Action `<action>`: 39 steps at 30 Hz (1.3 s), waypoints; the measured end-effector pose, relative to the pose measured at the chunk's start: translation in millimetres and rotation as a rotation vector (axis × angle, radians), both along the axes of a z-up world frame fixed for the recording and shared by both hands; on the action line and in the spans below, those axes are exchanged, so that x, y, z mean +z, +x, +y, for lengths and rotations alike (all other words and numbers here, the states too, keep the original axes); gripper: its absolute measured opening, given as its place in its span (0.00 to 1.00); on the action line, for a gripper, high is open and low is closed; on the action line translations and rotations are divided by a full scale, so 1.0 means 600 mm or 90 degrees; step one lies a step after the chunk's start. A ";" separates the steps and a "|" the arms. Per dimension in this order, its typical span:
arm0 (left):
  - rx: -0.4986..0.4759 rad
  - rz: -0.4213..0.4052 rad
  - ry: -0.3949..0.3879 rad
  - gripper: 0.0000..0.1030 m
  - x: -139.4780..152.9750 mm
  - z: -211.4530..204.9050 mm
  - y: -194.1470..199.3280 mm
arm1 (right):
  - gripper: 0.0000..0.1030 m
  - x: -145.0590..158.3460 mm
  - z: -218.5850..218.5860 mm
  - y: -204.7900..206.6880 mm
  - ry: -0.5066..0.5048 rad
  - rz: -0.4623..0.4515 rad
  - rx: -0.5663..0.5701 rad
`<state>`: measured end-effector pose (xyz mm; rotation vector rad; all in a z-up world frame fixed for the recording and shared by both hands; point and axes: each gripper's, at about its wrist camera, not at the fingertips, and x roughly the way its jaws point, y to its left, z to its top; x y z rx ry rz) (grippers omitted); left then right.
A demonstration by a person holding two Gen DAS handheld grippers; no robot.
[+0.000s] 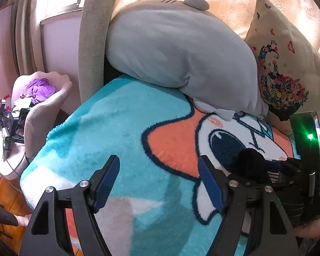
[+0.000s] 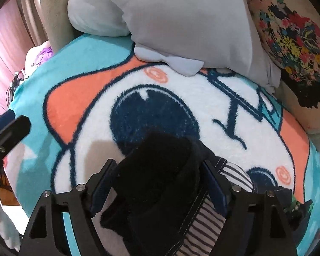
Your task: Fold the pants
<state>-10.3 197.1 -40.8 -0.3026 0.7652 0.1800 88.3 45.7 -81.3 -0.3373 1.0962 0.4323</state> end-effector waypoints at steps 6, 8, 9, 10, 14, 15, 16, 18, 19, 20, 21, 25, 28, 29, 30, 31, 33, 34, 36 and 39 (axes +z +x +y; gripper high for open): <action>-0.014 -0.004 -0.022 0.73 0.004 -0.005 -0.007 | 0.46 0.006 -0.005 -0.002 -0.017 -0.023 0.020; -0.018 -0.008 -0.027 0.73 0.005 -0.009 -0.010 | 0.38 0.009 -0.013 -0.003 -0.014 -0.029 0.018; -0.021 -0.009 -0.027 0.73 0.005 -0.012 -0.010 | 0.37 0.011 -0.022 -0.002 0.001 -0.026 0.016; -0.026 -0.009 -0.030 0.73 0.004 -0.016 -0.009 | 0.35 0.013 -0.031 -0.002 0.015 -0.021 0.013; -0.056 0.004 -0.049 0.73 -0.006 -0.034 -0.001 | 0.34 0.029 -0.076 0.007 0.105 0.009 -0.013; -0.064 0.005 -0.055 0.73 -0.008 -0.039 0.000 | 0.34 0.032 -0.084 0.008 0.120 0.013 -0.016; -0.075 0.006 -0.061 0.73 -0.010 -0.045 0.001 | 0.34 0.036 -0.092 0.009 0.135 0.016 -0.019; -0.096 0.003 -0.071 0.73 -0.012 -0.057 0.002 | 0.34 0.045 -0.107 0.011 0.167 0.023 -0.024; -0.108 -0.001 -0.080 0.73 -0.013 -0.065 0.002 | 0.34 0.050 -0.115 0.013 0.181 0.026 -0.027; -0.120 -0.006 -0.089 0.73 -0.013 -0.073 0.002 | 0.34 0.053 -0.118 0.010 0.194 0.029 -0.032; -0.139 -0.012 -0.098 0.73 -0.012 -0.083 0.001 | 0.34 0.055 -0.113 0.011 0.207 0.032 -0.036; -0.224 -0.035 -0.133 0.73 -0.015 -0.132 -0.004 | 0.34 0.066 -0.128 0.011 0.242 0.036 -0.049; -0.269 -0.038 -0.167 0.75 -0.023 -0.159 0.000 | 0.34 0.067 -0.139 0.013 0.259 0.047 -0.056; -0.278 -0.035 -0.172 0.76 -0.026 -0.167 0.003 | 0.34 0.065 -0.142 0.013 0.266 0.053 -0.058; -0.286 -0.031 -0.173 0.76 -0.029 -0.175 0.004 | 0.34 0.064 -0.141 0.014 0.269 0.055 -0.058; -0.298 -0.031 -0.173 0.76 -0.030 -0.186 0.005 | 0.34 0.060 -0.140 0.016 0.271 0.056 -0.057; -0.313 -0.029 -0.152 0.75 -0.029 -0.205 0.005 | 0.34 0.060 -0.142 0.014 0.275 0.057 -0.055; -0.316 -0.025 -0.135 0.73 -0.028 -0.216 0.007 | 0.34 0.060 -0.143 0.013 0.277 0.058 -0.054; -0.326 -0.009 -0.124 0.25 -0.029 -0.231 0.012 | 0.34 0.064 -0.145 0.009 0.282 0.056 -0.052; -0.338 0.012 -0.133 0.14 -0.027 -0.248 0.021 | 0.34 0.076 -0.156 0.001 0.294 0.044 -0.056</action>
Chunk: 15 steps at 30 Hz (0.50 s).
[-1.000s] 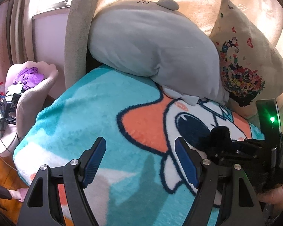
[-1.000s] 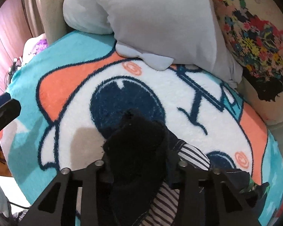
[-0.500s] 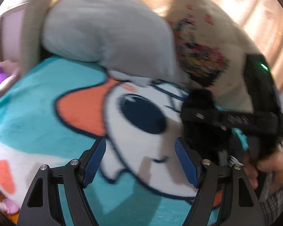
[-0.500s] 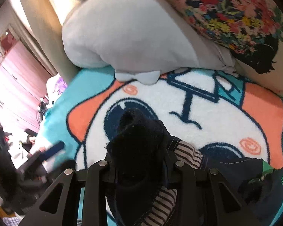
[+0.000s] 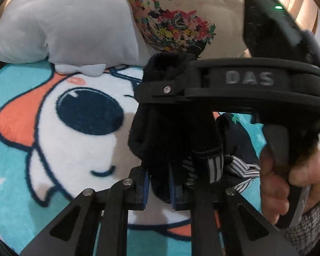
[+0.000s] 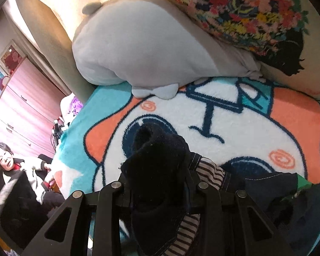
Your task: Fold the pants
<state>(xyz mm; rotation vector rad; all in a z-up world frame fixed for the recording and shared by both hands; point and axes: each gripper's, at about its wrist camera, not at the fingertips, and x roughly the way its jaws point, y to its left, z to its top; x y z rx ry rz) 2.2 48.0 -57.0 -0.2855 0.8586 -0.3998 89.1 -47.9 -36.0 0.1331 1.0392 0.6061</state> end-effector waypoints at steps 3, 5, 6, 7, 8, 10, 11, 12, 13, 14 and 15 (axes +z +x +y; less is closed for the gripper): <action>-0.011 -0.024 0.012 0.14 0.019 -0.021 -0.010 | 0.34 0.017 -0.020 -0.013 0.015 -0.015 -0.008; -0.022 -0.042 0.018 0.14 0.034 -0.039 -0.016 | 0.34 0.031 -0.041 -0.022 0.027 -0.029 -0.018; -0.031 -0.050 0.020 0.14 0.042 -0.051 -0.018 | 0.34 0.036 -0.051 -0.025 0.034 -0.035 -0.023; -0.037 -0.053 0.021 0.14 0.046 -0.059 -0.018 | 0.34 0.042 -0.064 -0.029 0.043 -0.041 -0.029; -0.044 -0.056 0.023 0.14 0.050 -0.070 -0.018 | 0.34 0.047 -0.080 -0.032 0.053 -0.047 -0.039; -0.061 -0.057 0.022 0.14 0.056 -0.094 -0.014 | 0.34 0.053 -0.104 -0.037 0.068 -0.053 -0.054; -0.069 -0.056 0.021 0.14 0.058 -0.103 -0.013 | 0.34 0.055 -0.123 -0.040 0.077 -0.056 -0.066; -0.078 -0.057 0.022 0.15 0.060 -0.118 -0.012 | 0.34 0.057 -0.136 -0.042 0.081 -0.056 -0.076; -0.085 -0.061 0.024 0.15 0.062 -0.129 -0.009 | 0.34 0.058 -0.150 -0.045 0.087 -0.057 -0.085; -0.091 -0.065 0.027 0.15 0.063 -0.140 -0.009 | 0.34 0.058 -0.172 -0.047 0.097 -0.058 -0.098; -0.098 -0.070 0.030 0.15 0.063 -0.153 -0.009 | 0.34 0.058 -0.187 -0.049 0.103 -0.059 -0.107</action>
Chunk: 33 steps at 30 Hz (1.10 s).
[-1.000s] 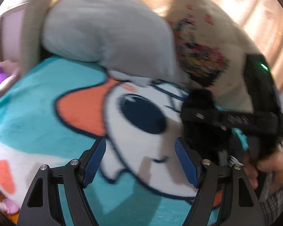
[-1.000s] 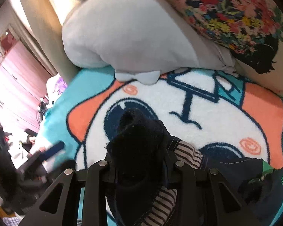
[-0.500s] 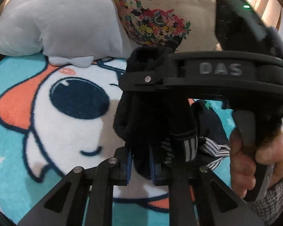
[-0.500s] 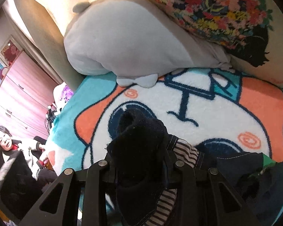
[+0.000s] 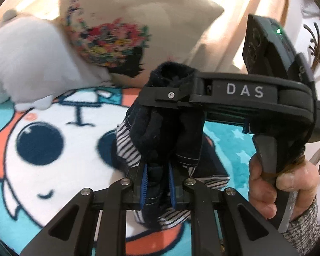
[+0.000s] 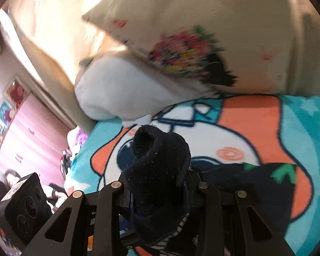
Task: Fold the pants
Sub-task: 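Fold the pants end over with both tools and open the right tool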
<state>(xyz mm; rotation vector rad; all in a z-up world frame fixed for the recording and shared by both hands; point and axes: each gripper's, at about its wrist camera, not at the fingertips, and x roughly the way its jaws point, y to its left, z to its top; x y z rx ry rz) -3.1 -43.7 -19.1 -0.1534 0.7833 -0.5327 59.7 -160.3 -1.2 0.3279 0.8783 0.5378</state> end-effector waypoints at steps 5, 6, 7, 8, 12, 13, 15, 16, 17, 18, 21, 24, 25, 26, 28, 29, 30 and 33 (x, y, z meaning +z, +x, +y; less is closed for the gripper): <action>-0.038 0.000 0.025 0.20 -0.013 -0.056 0.000 | 0.34 -0.022 -0.098 -0.004 0.054 0.012 -0.062; -0.044 0.004 0.026 0.22 -0.017 -0.061 0.000 | 0.35 -0.030 -0.114 -0.005 0.064 0.017 -0.073; -0.050 0.008 0.026 0.23 -0.019 -0.065 -0.001 | 0.37 -0.038 -0.128 -0.006 0.070 0.021 -0.082; -0.054 0.014 0.024 0.27 -0.022 -0.064 -0.004 | 0.39 -0.051 -0.146 -0.010 0.074 0.028 -0.098; -0.053 0.027 0.024 0.36 -0.025 -0.053 -0.015 | 0.49 -0.080 -0.195 -0.026 0.060 0.042 -0.157; -0.049 0.032 0.023 0.37 -0.027 -0.047 -0.014 | 0.52 -0.083 -0.206 -0.030 0.059 0.043 -0.169; -0.037 0.040 0.017 0.38 -0.032 -0.036 -0.009 | 0.55 -0.080 -0.228 -0.038 0.052 0.039 -0.197; -0.027 0.044 0.018 0.38 -0.034 -0.031 -0.005 | 0.57 -0.075 -0.237 -0.043 0.053 0.034 -0.208; -0.019 0.050 0.021 0.38 -0.037 -0.028 -0.001 | 0.57 -0.062 -0.248 -0.052 0.050 0.019 -0.230; -0.014 0.058 0.022 0.38 -0.040 -0.026 0.001 | 0.57 -0.049 -0.254 -0.061 0.045 0.002 -0.244; -0.026 0.083 0.017 0.38 -0.050 -0.029 0.003 | 0.59 -0.004 -0.256 -0.084 0.088 -0.054 -0.237; -0.051 0.074 0.034 0.39 -0.045 -0.038 -0.009 | 0.59 0.017 -0.235 -0.086 0.178 -0.060 -0.164; -0.062 0.069 0.034 0.39 -0.041 -0.036 -0.014 | 0.59 0.018 -0.223 -0.082 0.189 -0.053 -0.143; -0.077 0.070 0.024 0.39 -0.036 -0.031 -0.019 | 0.59 0.015 -0.203 -0.073 0.201 -0.039 -0.116; -0.099 0.073 -0.009 0.40 -0.026 -0.013 -0.026 | 0.59 0.001 -0.180 -0.060 0.218 -0.011 -0.088; -0.098 0.070 -0.017 0.41 -0.024 -0.004 -0.024 | 0.59 -0.013 -0.171 -0.050 0.223 0.013 -0.078; -0.090 0.065 -0.018 0.42 -0.020 0.006 -0.026 | 0.59 -0.024 -0.167 -0.046 0.219 0.028 -0.075; -0.034 0.057 -0.009 0.44 -0.015 0.032 -0.015 | 0.59 -0.062 -0.160 -0.044 0.165 0.082 -0.089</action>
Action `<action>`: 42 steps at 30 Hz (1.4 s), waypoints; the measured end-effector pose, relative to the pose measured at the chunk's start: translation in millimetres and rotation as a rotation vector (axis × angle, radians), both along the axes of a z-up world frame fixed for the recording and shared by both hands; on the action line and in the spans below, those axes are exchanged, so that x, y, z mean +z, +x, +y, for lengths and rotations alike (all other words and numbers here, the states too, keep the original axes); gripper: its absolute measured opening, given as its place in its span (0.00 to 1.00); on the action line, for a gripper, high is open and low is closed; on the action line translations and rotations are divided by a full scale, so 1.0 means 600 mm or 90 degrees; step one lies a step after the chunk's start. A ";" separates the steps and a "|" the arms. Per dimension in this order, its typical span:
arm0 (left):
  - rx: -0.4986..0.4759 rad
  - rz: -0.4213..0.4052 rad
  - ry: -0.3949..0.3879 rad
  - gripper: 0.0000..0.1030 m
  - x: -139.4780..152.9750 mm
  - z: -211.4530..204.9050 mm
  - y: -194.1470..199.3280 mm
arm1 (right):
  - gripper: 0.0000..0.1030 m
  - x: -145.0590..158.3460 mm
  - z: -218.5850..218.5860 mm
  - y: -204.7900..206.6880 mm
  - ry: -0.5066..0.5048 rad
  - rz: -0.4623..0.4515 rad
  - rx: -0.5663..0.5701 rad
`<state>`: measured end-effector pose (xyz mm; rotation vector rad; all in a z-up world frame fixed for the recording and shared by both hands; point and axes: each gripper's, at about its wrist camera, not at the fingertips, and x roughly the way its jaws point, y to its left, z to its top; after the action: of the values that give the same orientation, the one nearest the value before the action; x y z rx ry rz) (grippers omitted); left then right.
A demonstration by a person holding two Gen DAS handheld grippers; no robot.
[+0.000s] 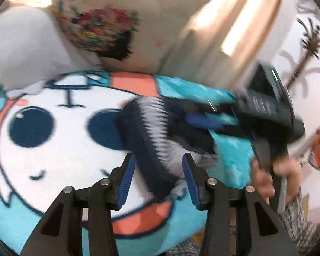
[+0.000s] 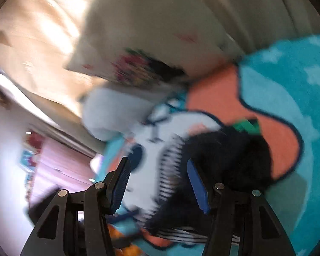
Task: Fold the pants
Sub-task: 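Fold the pants end over with both tools and open the right tool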
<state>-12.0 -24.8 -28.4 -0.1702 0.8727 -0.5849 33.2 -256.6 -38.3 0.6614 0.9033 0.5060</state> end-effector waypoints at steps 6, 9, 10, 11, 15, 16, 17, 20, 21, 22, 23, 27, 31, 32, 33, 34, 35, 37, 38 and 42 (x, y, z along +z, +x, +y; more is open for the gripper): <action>0.007 0.033 0.033 0.44 -0.035 -0.035 0.034 | 0.57 -0.045 -0.039 -0.033 -0.032 0.033 -0.030; 0.004 0.031 0.089 0.47 -0.060 -0.068 0.035 | 0.57 -0.056 -0.054 -0.049 -0.019 0.028 -0.043; 0.011 0.028 0.128 0.51 -0.069 -0.078 0.036 | 0.57 -0.058 -0.054 -0.047 -0.016 0.028 -0.047; 0.017 0.024 0.153 0.59 -0.075 -0.081 0.034 | 0.57 -0.058 -0.058 -0.047 -0.015 0.027 -0.050; 0.016 0.013 0.149 0.60 -0.060 -0.066 0.026 | 0.57 -0.035 -0.056 -0.057 -0.106 0.003 -0.068; 0.018 0.010 0.142 0.60 -0.053 -0.059 0.024 | 0.57 -0.026 -0.054 -0.062 -0.132 -0.007 -0.073; 0.020 0.007 0.137 0.60 -0.047 -0.054 0.021 | 0.57 -0.013 -0.051 -0.069 -0.158 -0.025 -0.083; 0.028 0.009 0.113 0.60 -0.035 -0.044 0.012 | 0.57 0.015 -0.054 -0.082 -0.135 -0.074 -0.083; 0.028 0.006 0.098 0.60 -0.031 -0.043 0.008 | 0.57 0.023 -0.053 -0.080 -0.110 -0.087 -0.072; 0.026 -0.002 0.079 0.60 -0.025 -0.043 0.003 | 0.57 0.028 -0.051 -0.075 -0.093 -0.091 -0.060; 0.024 -0.008 0.069 0.60 -0.022 -0.047 0.001 | 0.57 0.029 -0.044 -0.060 -0.067 -0.084 -0.041; 0.011 0.015 0.122 0.60 -0.044 -0.085 0.005 | 0.57 0.001 -0.034 0.002 -0.034 -0.040 -0.029; 0.004 0.050 0.134 0.60 -0.068 -0.089 0.015 | 0.56 -0.050 -0.043 0.047 -0.052 0.025 -0.052; 0.001 0.046 0.128 0.60 -0.064 -0.086 0.014 | 0.56 -0.048 -0.048 0.037 -0.033 0.017 -0.053; 0.000 0.042 0.121 0.60 -0.059 -0.081 0.014 | 0.56 -0.040 -0.051 0.026 -0.022 0.001 -0.053; 0.003 0.038 0.113 0.60 -0.054 -0.075 0.015 | 0.56 -0.030 -0.056 0.009 -0.013 -0.018 -0.052; 0.005 0.036 0.110 0.60 -0.052 -0.072 0.015 | 0.56 -0.016 -0.063 -0.014 0.003 -0.045 -0.048; 0.007 0.040 0.107 0.60 -0.055 -0.066 0.018 | 0.57 -0.004 -0.074 -0.048 0.042 -0.076 -0.034; 0.006 0.045 0.104 0.60 -0.058 -0.065 0.019 | 0.57 -0.004 -0.081 -0.068 0.073 -0.082 -0.022; 0.012 0.052 0.094 0.60 -0.058 -0.055 0.016 | 0.57 -0.052 -0.081 -0.090 0.081 -0.027 -0.013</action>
<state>-2.5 -57.7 -63.3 -0.0681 0.9887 -0.4961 -20.5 -305.3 -69.4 0.7716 0.8280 0.5603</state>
